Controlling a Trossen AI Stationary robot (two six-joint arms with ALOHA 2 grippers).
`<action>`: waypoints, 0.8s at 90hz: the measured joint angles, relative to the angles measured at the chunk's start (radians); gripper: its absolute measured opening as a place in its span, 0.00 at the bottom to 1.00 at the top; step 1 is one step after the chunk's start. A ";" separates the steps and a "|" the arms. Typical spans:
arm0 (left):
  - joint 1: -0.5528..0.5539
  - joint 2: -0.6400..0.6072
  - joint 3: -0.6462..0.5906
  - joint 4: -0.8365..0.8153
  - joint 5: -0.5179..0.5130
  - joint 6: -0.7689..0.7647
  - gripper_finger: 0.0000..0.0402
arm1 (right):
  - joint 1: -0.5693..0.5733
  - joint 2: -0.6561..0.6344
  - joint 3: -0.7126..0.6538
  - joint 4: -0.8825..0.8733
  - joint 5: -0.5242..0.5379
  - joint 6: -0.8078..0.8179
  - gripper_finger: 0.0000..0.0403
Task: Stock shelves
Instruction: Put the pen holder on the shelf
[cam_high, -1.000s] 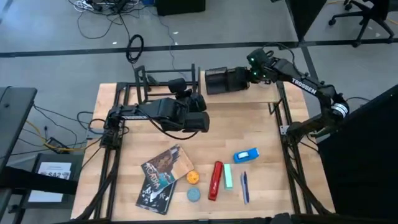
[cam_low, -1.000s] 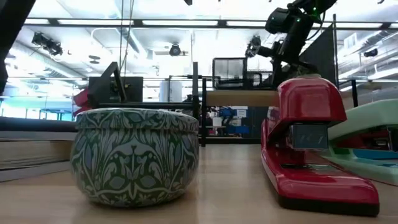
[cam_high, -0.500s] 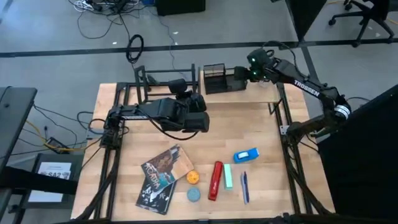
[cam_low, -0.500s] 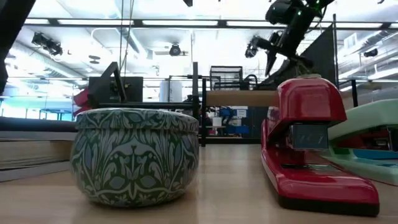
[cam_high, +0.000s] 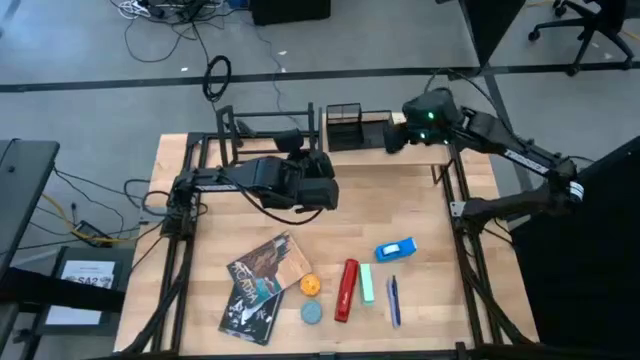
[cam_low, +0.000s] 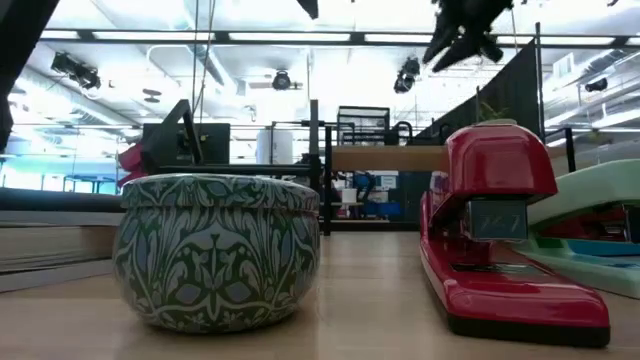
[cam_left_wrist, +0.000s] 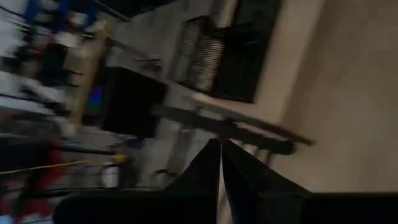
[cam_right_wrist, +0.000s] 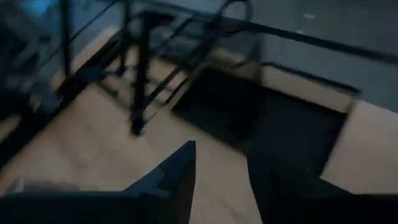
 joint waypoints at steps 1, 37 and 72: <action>0.002 0.000 0.000 0.007 0.011 0.000 0.00 | 0.010 -0.003 -0.001 -0.005 0.000 -0.010 0.28; 0.120 0.002 -0.028 0.225 0.205 0.066 0.00 | 0.159 -0.056 -0.092 -0.036 -0.002 -0.183 0.28; 0.178 0.003 -0.028 0.227 0.224 0.081 0.00 | 0.109 -0.180 -0.229 0.043 -0.111 -0.206 0.36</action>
